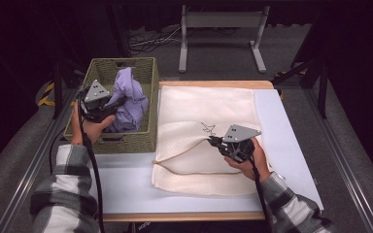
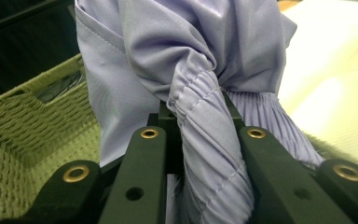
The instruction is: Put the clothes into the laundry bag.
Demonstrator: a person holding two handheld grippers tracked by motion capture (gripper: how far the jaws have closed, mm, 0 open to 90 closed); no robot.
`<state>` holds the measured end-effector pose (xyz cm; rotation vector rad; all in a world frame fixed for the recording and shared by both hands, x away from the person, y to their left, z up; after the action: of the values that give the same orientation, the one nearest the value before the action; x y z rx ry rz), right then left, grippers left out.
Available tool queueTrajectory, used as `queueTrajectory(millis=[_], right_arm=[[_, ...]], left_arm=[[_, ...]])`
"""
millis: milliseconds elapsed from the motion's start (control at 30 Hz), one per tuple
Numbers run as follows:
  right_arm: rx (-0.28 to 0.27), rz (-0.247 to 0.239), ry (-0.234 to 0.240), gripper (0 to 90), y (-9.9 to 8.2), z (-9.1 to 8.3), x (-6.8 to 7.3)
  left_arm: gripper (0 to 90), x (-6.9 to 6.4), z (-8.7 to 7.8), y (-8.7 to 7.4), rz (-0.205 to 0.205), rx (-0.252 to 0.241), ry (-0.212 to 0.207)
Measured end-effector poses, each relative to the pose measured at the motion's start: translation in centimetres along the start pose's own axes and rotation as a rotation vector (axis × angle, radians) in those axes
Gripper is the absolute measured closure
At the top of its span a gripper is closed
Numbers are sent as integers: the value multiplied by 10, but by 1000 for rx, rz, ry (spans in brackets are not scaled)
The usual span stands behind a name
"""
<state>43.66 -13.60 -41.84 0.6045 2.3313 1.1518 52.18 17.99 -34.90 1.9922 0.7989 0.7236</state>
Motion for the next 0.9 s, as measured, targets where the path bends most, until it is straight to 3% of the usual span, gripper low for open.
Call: queueTrajectory(millis=[100,233,267,300,567,900], right_arm=[[-1,0,-5,871,0,0,-1],[-6,4,-11,870,0,0,-3],[-8,8,-17,870,0,0,-4],[-8,8,-17,870,0,0,-4],[-19,14,-29,871,2,-1,-8],[-20,19,-33,871,2,-1,-10]], left_arm=[[792,-4,-6,3,-5,-12,-4],[792,-19,-18,12,-4,-53,-32],[792,-29,-23,18,9,-65,-44],[792,-29,-23,18,9,-65,-44],[794,-73,-48,37,69,-125,-102],[794,-123,-65,44,104,-179,-217]])
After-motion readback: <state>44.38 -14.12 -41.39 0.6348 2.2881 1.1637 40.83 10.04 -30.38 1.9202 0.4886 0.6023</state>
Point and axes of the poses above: each handheld gripper's, and its own axes: z roughly forward along the jaws, y roughly out of its top, x roughly to its left, the point moved 9 cm from there along z, roughly forward along the jaws, and after that the axes turned 3 degrees about x, right-handed, at the moved point
